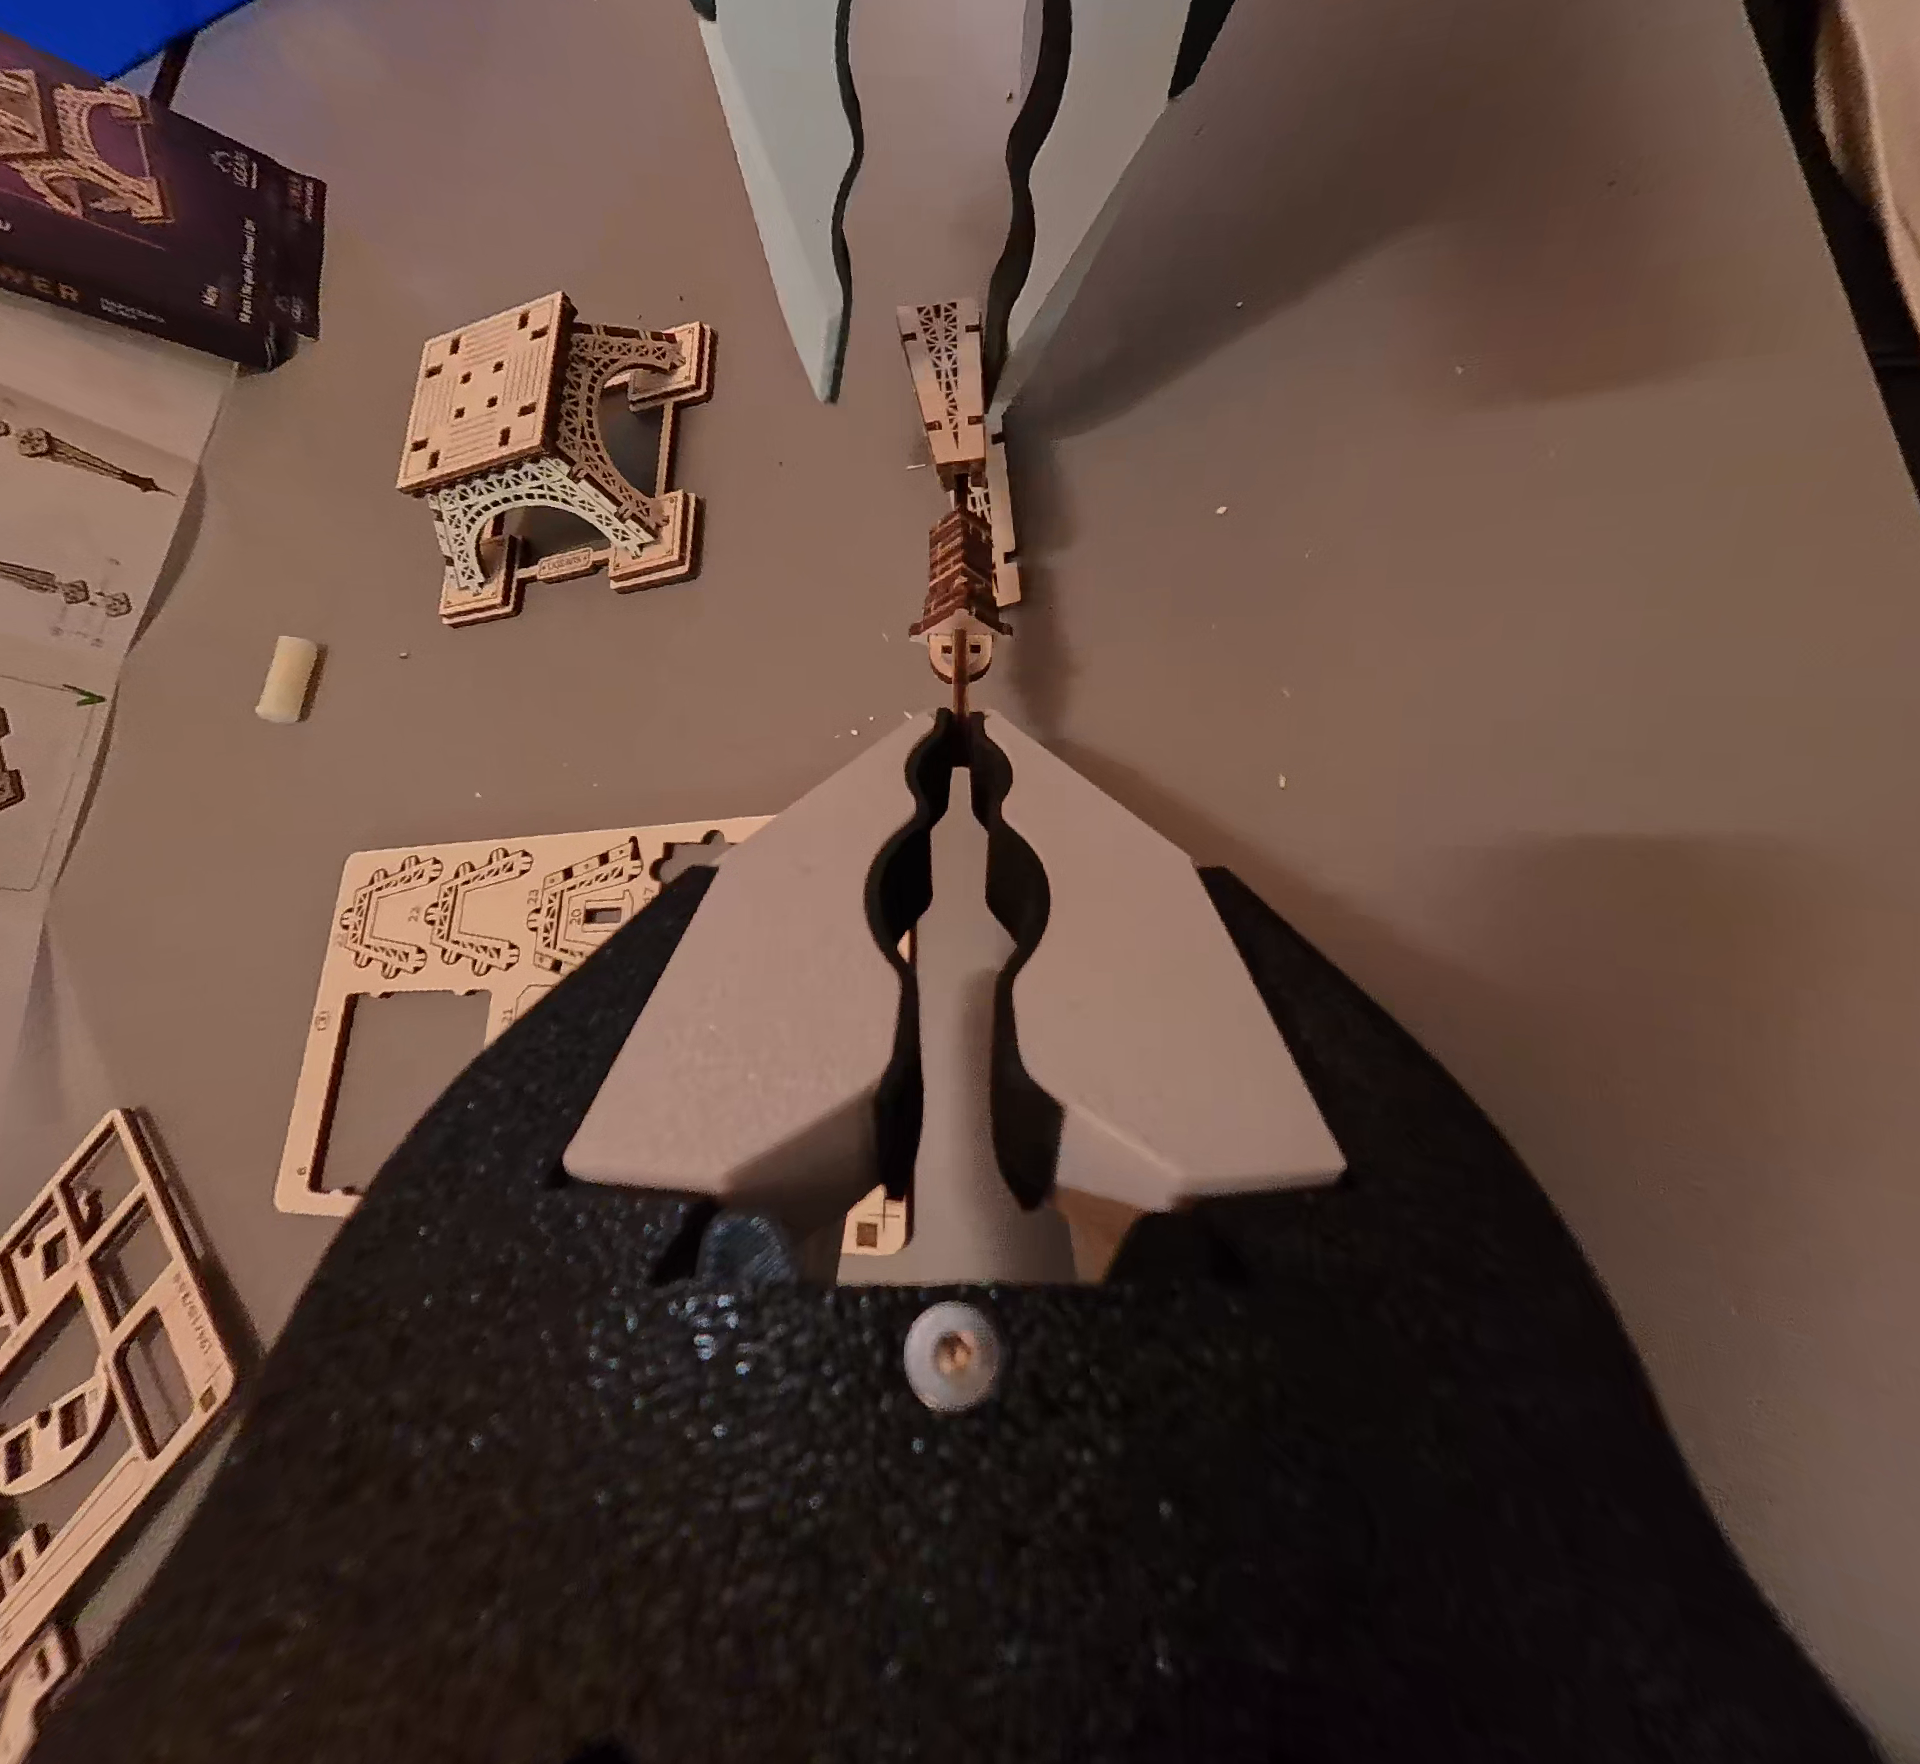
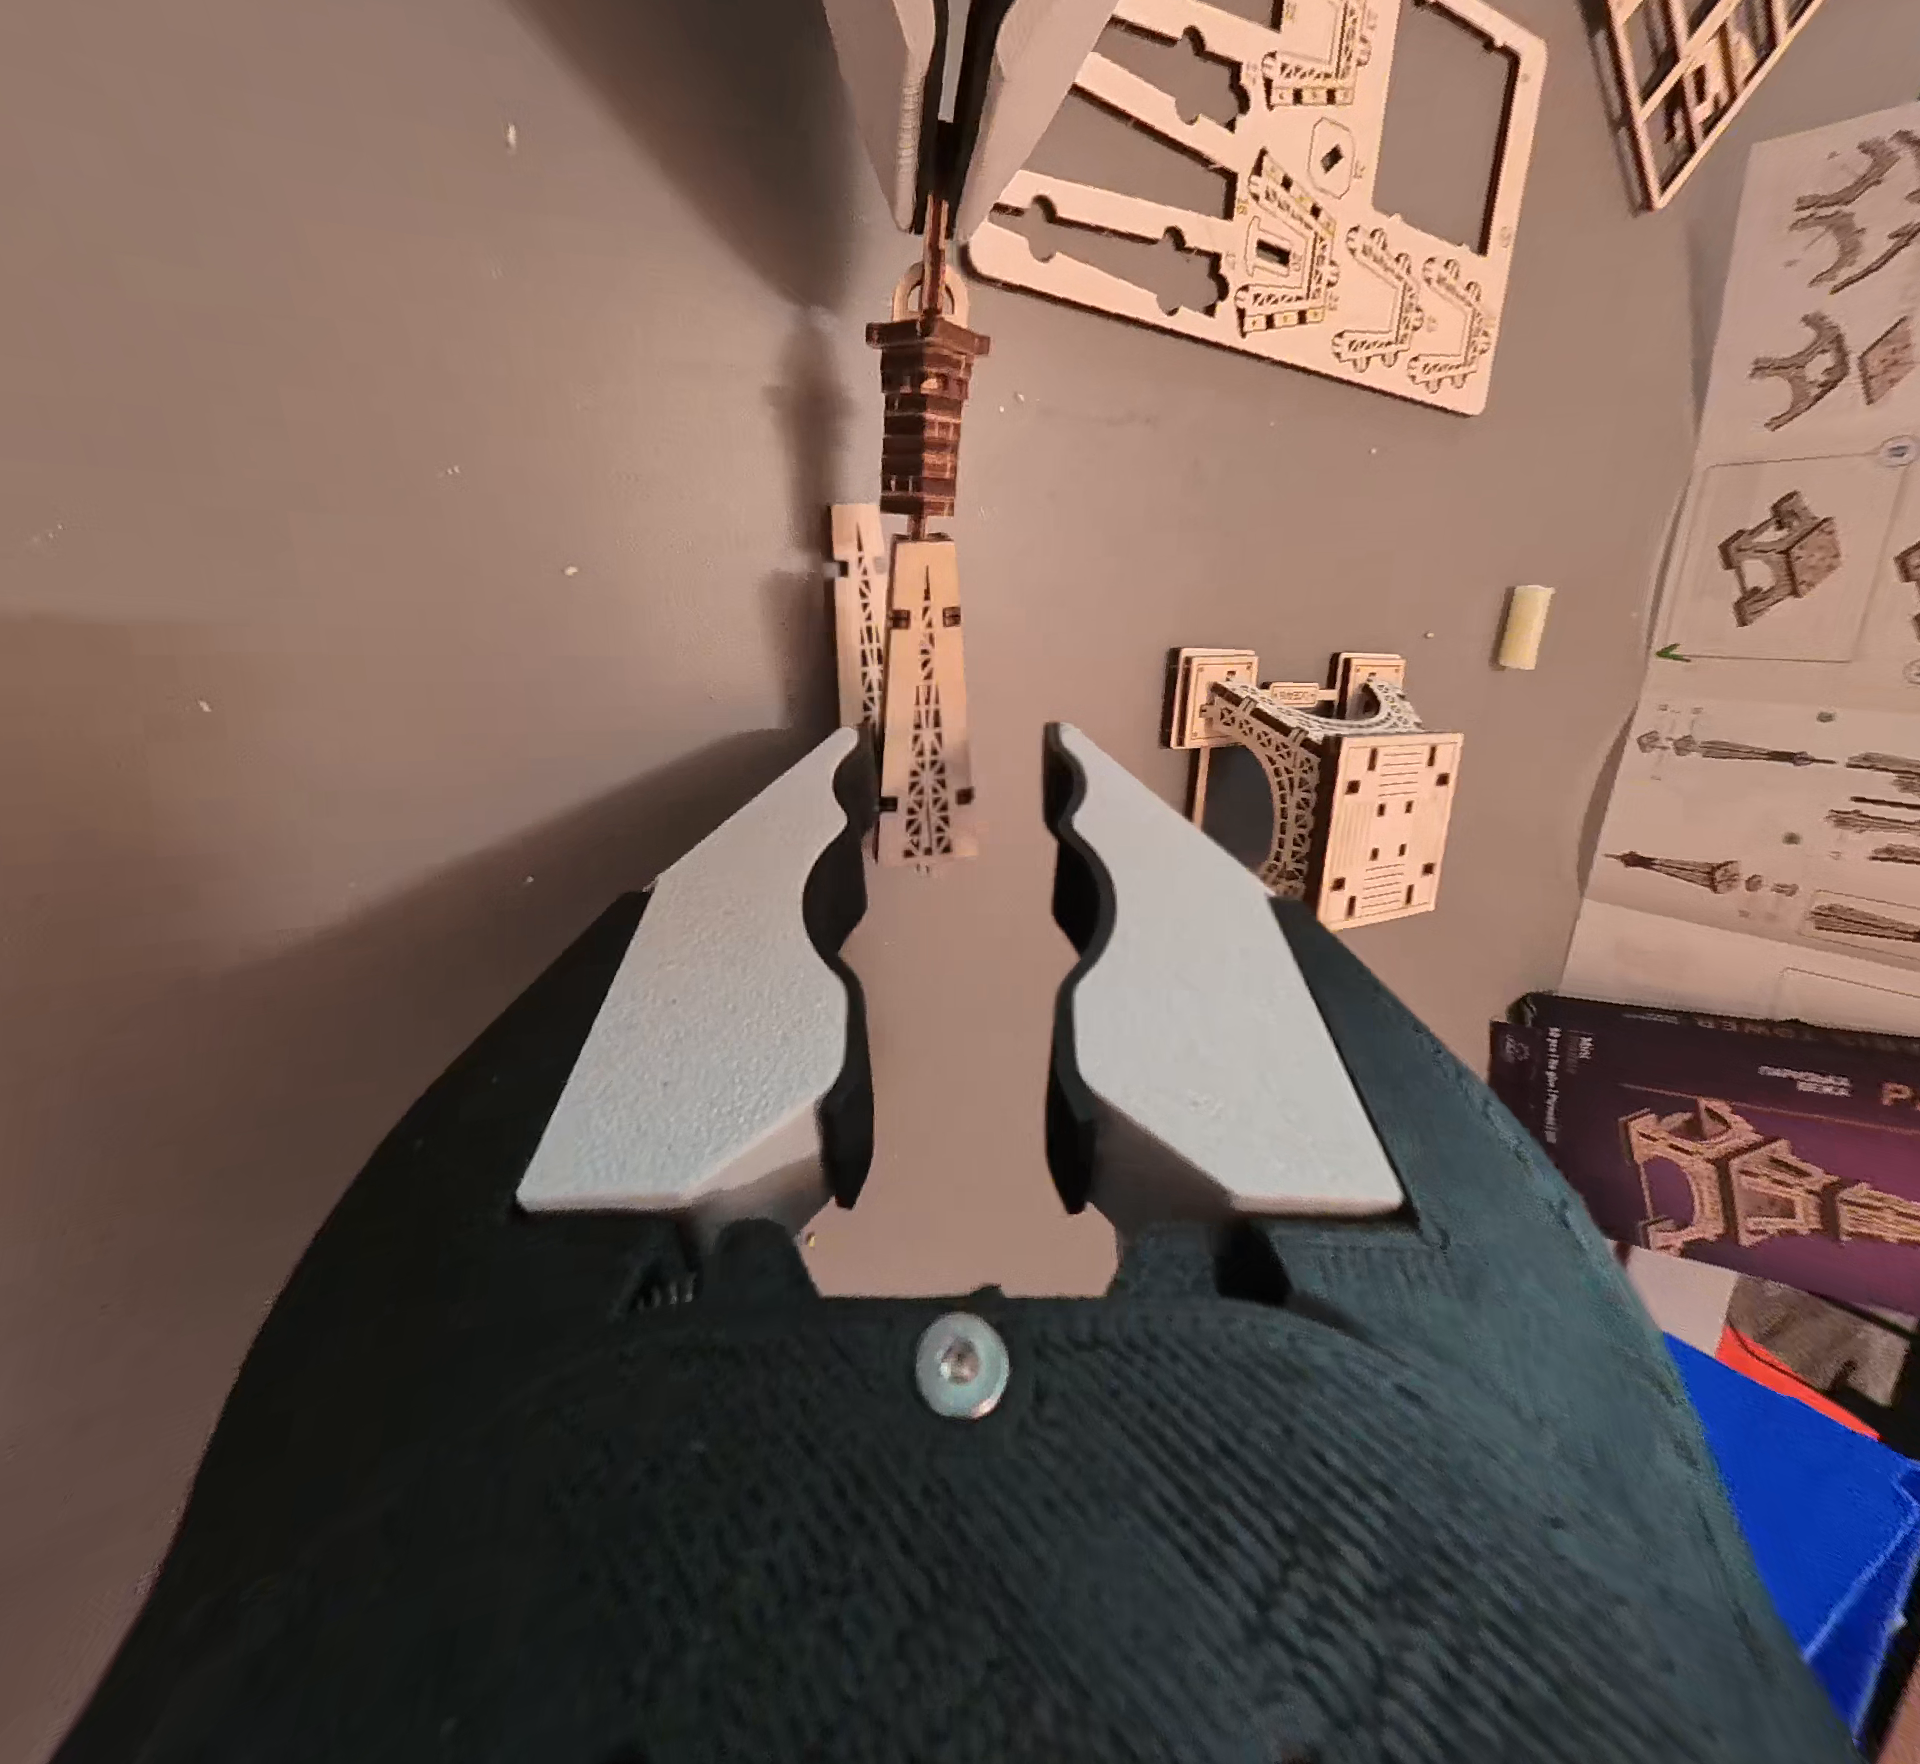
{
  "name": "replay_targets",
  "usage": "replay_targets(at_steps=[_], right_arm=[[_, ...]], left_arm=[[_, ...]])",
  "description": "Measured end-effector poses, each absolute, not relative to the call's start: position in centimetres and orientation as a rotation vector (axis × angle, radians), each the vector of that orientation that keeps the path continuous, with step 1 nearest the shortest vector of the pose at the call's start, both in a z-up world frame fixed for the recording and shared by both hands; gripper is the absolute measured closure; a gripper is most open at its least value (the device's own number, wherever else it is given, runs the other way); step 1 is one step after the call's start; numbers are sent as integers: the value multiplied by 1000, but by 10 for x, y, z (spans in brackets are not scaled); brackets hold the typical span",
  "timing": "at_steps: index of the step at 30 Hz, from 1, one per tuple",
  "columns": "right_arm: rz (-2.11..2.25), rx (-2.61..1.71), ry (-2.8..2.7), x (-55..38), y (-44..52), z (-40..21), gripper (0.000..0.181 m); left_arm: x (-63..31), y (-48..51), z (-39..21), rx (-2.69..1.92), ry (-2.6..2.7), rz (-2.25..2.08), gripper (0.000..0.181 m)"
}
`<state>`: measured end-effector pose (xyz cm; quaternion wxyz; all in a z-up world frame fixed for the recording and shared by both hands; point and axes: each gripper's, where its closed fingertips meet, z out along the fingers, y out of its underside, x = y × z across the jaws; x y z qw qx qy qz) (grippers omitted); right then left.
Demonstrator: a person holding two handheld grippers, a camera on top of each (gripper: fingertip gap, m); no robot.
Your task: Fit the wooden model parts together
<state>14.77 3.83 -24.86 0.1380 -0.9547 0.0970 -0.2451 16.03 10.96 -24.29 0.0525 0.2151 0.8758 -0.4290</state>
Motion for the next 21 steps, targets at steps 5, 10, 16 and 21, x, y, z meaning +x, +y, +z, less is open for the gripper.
replay_targets(at_steps=[5, 10, 16, 21], right_arm=[[-782, -2753, 272, 152, 36, -245, 150], [-918, -2614, 265, 152, 45, -222, 136], [-1073, -2557, 183, 157, 50, -228, 137], [-1358, -2479, 116, 166, 49, -217, 136]], left_arm=[[165, 110, -247, 493, 2772, -1306, 181], [172, 111, -246, 240, 2888, -1331, 181], [167, 106, -239, 284, 2855, -1429, 181], [168, 105, -233, 85, 2946, -1504, 181]])
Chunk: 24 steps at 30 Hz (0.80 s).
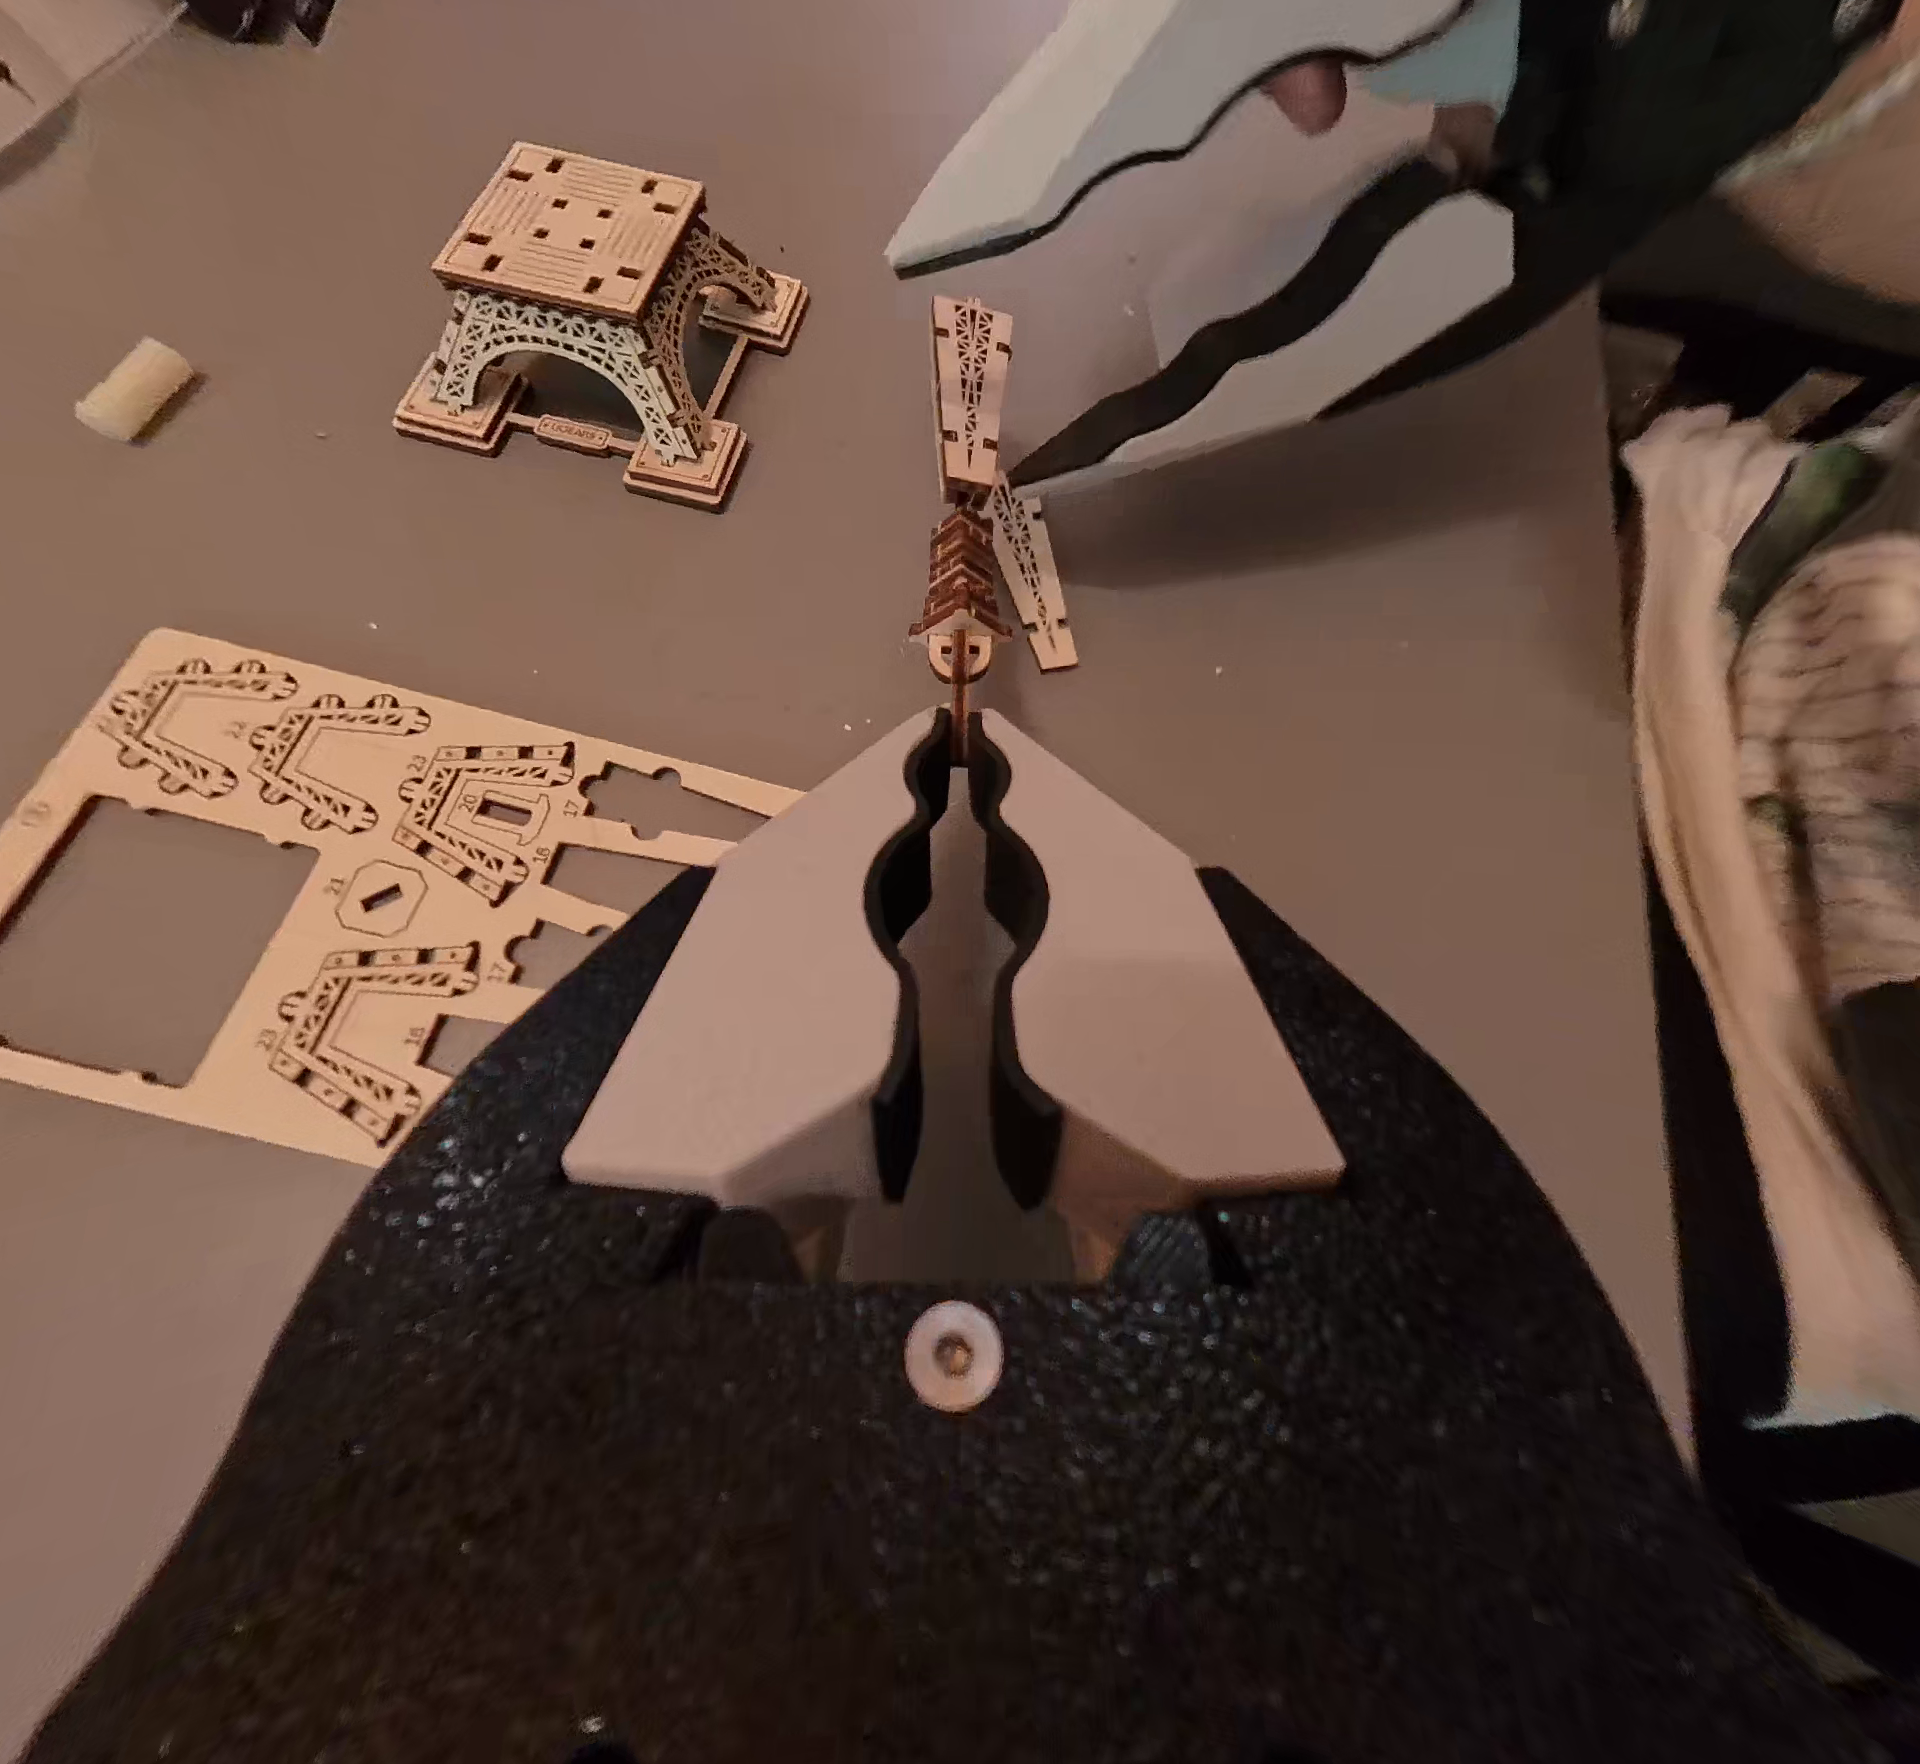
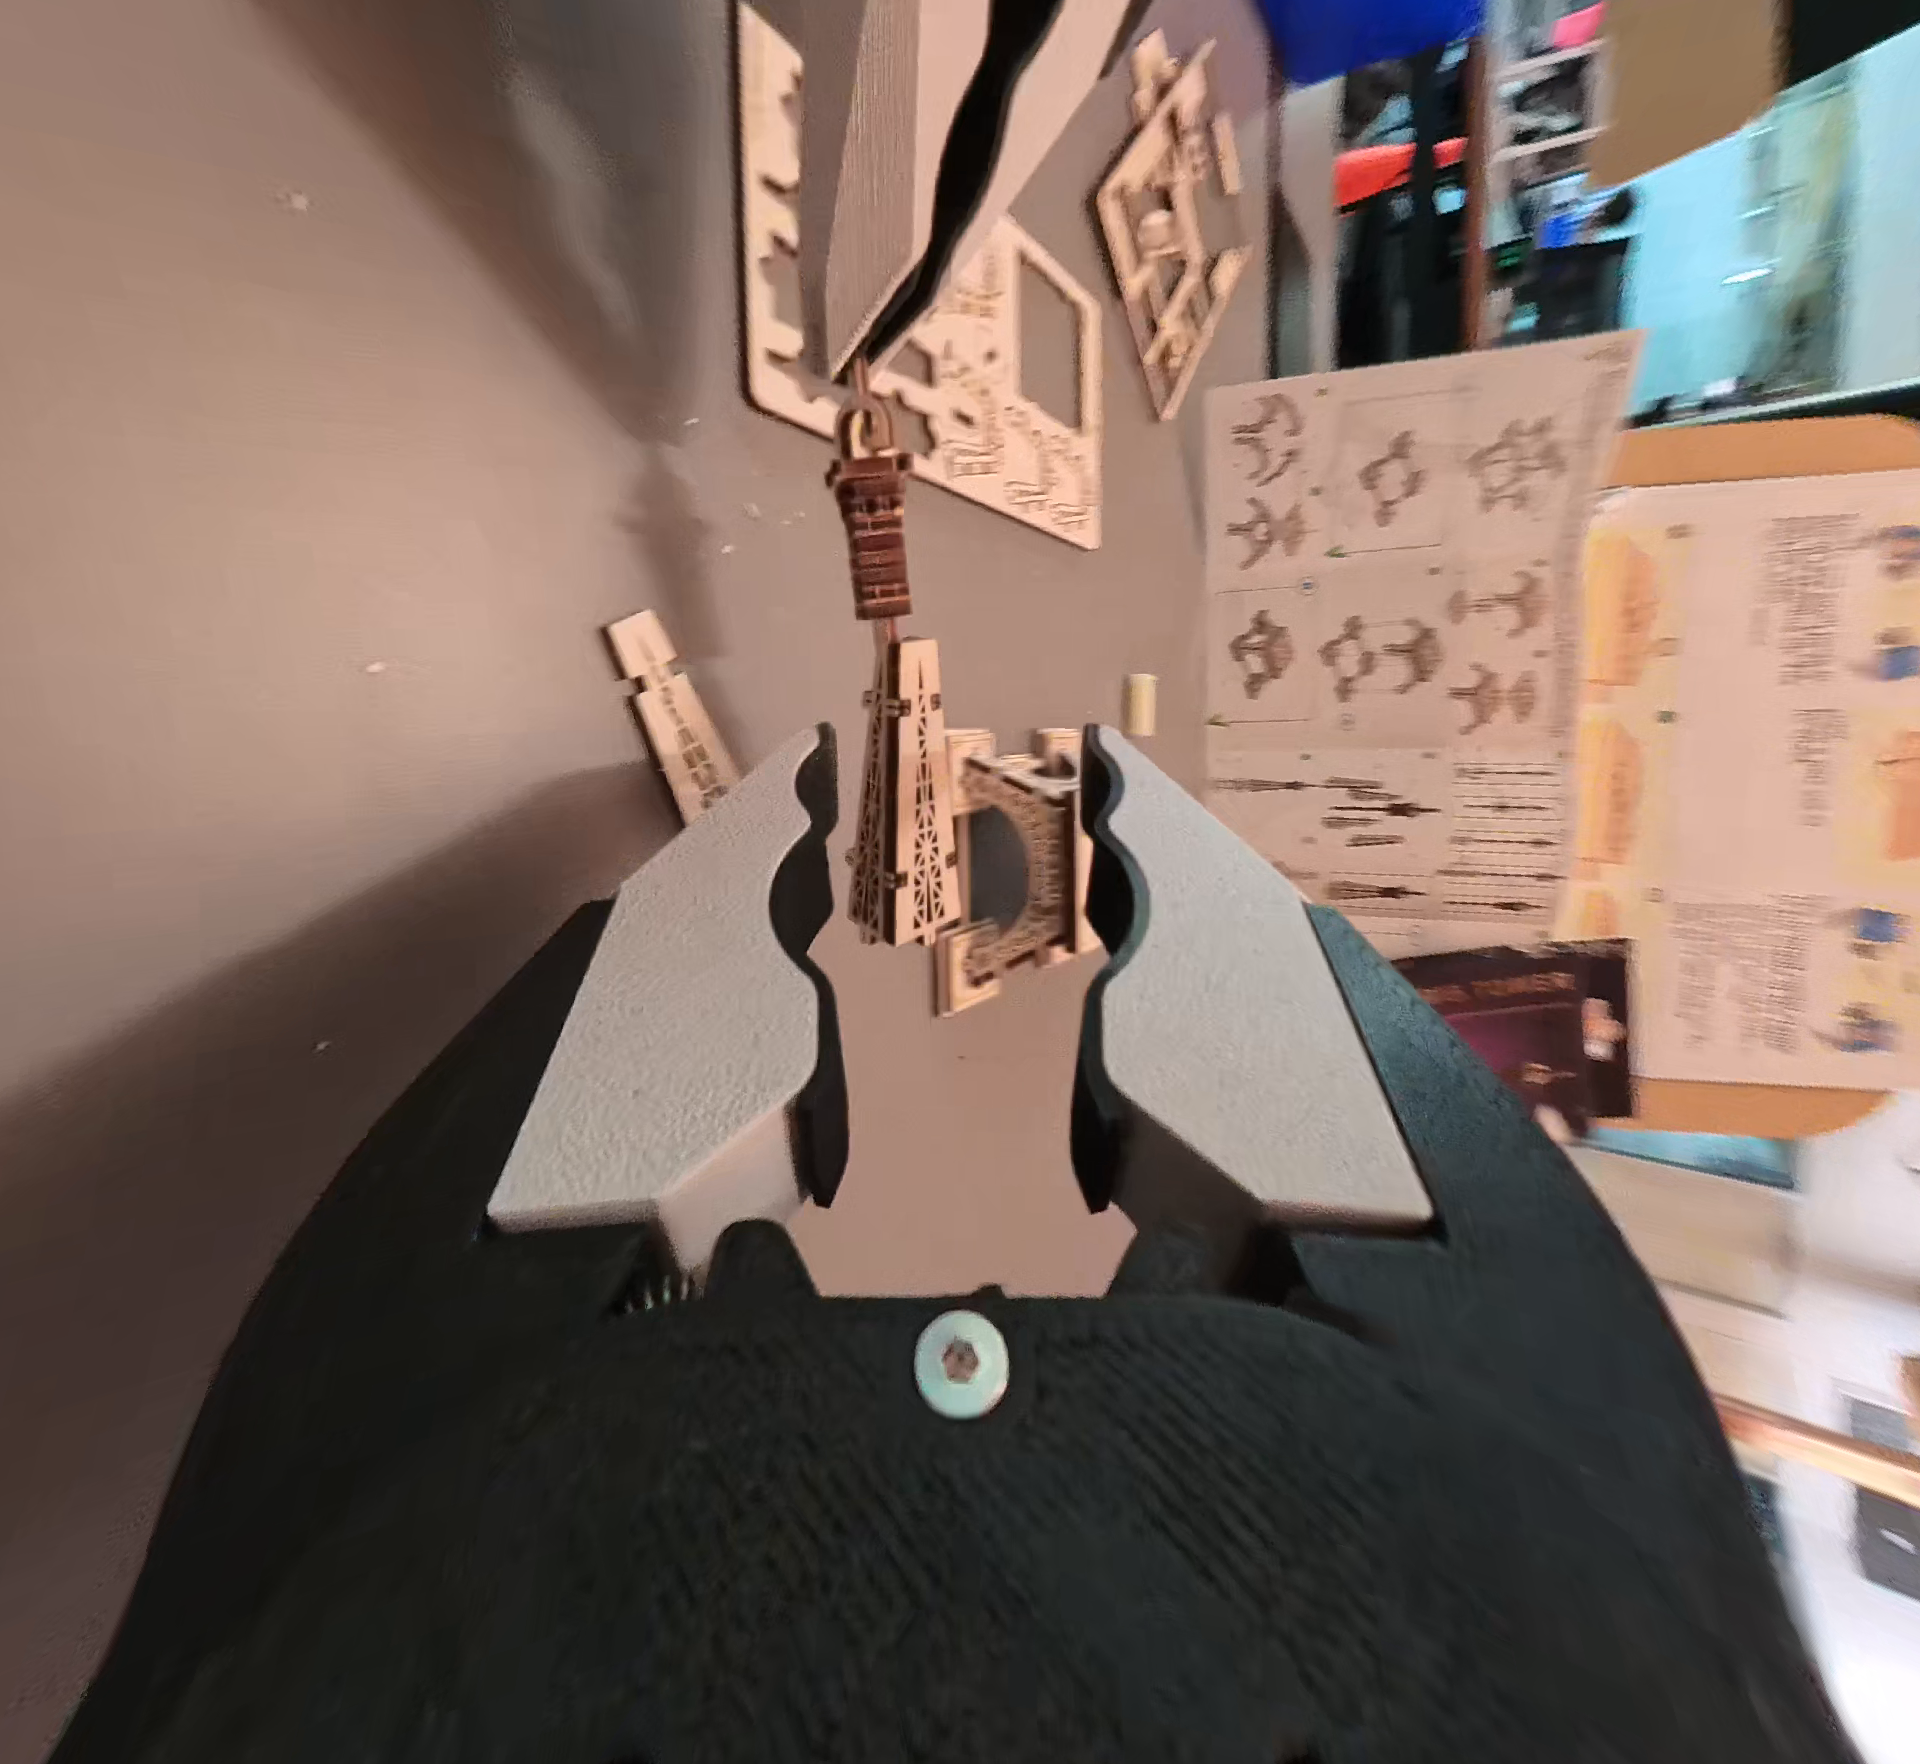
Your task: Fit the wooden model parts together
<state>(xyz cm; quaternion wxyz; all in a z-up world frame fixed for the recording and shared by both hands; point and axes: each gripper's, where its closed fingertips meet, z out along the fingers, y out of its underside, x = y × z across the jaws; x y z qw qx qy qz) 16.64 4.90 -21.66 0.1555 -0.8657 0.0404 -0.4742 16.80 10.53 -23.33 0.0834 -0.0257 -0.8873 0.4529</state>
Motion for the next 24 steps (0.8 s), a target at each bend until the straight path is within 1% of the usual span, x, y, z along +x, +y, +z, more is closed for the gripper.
replay_targets(at_steps=[4, 7, 10, 12, 14, 19, 24], right_arm=[[-1545, -2422, -26, 166, 55, -206, 140], [-1654, -2397, -63, 171, 52, -202, 141], [-1803, -2299, -113, 175, 54, -187, 153], [-1907, -2231, -168, 175, 57, -176, 172], [-1948, -2239, -216, 175, 57, -174, 173], [-1851, -2283, -250, 172, 59, -178, 173], [-1597, -2397, -164, 168, 57, -187, 173]], left_arm=[[168, 105, -216, 91, -2483, 1399, 181], [168, 106, -205, 110, -2429, 1441, 180], [164, 106, -196, 104, -2414, 1460, 180], [163, 106, -192, 120, -2406, 1461, 180], [163, 106, -190, 143, -2396, 1458, 180], [162, 107, -186, 128, -2394, 1480, 181], [163, 104, -183, 42, -2450, 1543, 180]])
